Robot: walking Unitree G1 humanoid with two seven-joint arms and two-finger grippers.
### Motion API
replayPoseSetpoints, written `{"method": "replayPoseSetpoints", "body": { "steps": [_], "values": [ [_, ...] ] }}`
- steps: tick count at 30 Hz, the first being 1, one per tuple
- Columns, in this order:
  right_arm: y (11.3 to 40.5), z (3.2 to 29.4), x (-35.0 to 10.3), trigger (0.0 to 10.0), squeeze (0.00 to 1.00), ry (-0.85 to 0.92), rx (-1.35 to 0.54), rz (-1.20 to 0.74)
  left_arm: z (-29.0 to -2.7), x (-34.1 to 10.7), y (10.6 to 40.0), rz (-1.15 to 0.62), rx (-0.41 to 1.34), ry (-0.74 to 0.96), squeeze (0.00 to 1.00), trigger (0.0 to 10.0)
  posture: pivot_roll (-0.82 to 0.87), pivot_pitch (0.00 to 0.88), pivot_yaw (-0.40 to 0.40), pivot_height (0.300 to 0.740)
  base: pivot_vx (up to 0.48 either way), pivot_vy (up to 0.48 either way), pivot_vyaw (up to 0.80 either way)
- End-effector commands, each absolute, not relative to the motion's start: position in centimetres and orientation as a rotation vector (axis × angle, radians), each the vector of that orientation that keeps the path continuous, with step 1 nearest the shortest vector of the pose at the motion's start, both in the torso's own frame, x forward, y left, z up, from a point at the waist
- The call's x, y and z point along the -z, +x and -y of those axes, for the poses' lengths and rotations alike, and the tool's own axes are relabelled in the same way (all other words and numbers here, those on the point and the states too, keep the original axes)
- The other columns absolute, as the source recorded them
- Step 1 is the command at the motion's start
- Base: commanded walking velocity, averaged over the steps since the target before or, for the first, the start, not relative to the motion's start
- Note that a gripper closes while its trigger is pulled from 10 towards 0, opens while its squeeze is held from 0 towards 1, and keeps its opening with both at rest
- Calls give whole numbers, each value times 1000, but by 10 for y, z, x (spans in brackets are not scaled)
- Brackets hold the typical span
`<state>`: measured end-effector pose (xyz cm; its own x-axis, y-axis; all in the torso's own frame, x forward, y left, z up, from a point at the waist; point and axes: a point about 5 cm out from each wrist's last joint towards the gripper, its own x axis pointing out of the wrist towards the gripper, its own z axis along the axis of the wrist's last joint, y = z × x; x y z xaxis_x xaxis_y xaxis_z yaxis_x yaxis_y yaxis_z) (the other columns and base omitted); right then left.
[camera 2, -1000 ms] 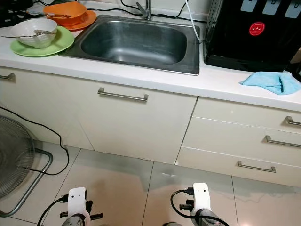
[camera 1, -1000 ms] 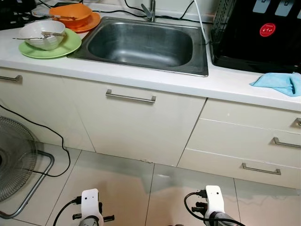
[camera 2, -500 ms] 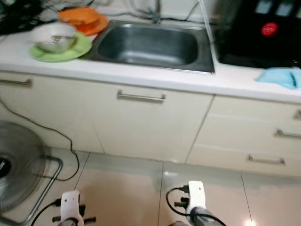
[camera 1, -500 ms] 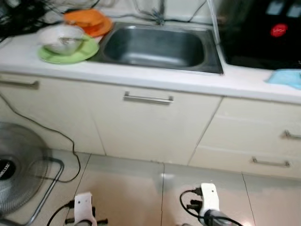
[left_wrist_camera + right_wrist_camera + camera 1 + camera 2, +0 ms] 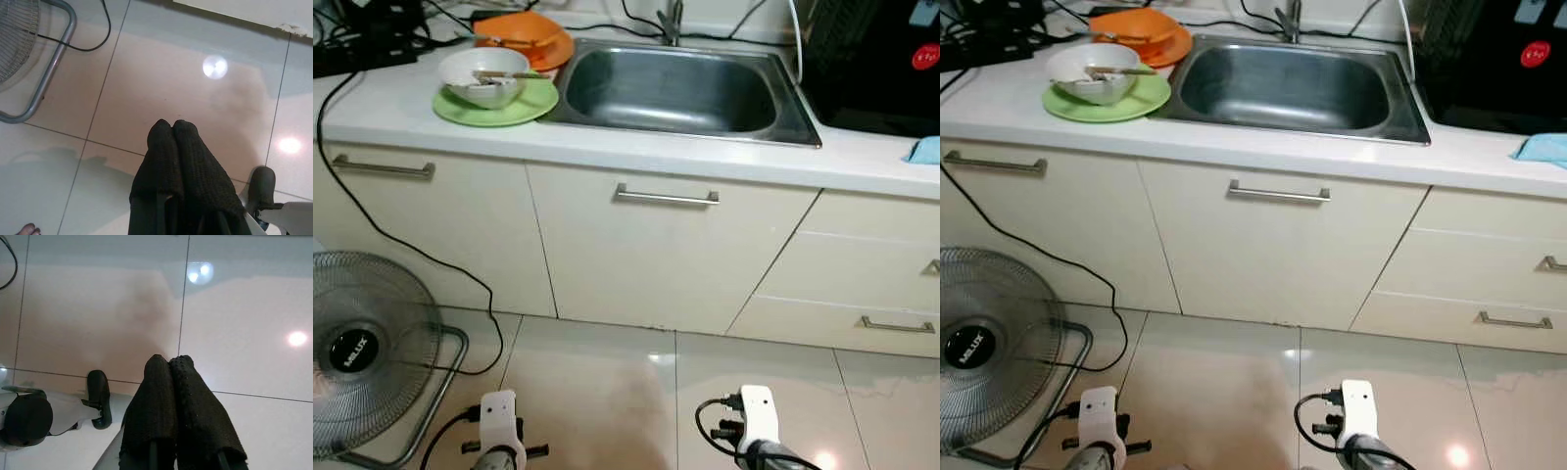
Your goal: Kitchen organization
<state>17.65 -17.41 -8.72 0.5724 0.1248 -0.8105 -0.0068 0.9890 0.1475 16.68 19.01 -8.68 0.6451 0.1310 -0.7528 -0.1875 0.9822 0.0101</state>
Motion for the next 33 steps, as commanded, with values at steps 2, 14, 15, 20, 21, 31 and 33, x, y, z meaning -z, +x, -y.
{"method": "replayPoseSetpoints", "body": {
  "steps": [2,14,15,20,21,31,33],
  "values": [
    [176,176,87,10000,0,135,-69,-963,-190,88,165,-863,-179,-54,0,10000,-3,59,-2,740,0,0,0],
    [176,175,87,10000,0,137,-76,-957,-191,89,162,-878,-189,-28,0,10000,-1,59,-1,740,333,0,-318],
    [176,175,87,10000,0,137,-76,-957,-191,89,162,-878,-189,-28,0,10000,-1,59,-1,740,386,0,0],
    [177,174,87,10000,0,134,-79,-957,-191,90,161,-883,-191,-29,0,10000,-2,59,-1,740,387,0,0],
    [177,174,87,10000,0,133,-80,-957,-191,90,160,-883,-191,-29,0,10000,-2,59,-1,740,390,0,0],
    [177,174,87,10000,0,131,-83,-957,-191,90,161,-886,-190,-28,0,10000,-3,57,0,740,378,0,0],
    [177,174,87,10000,0,130,-85,-958,-191,90,161,-879,-190,-39,0,10000,-3,56,-1,740,353,0,0]
  ]
}}
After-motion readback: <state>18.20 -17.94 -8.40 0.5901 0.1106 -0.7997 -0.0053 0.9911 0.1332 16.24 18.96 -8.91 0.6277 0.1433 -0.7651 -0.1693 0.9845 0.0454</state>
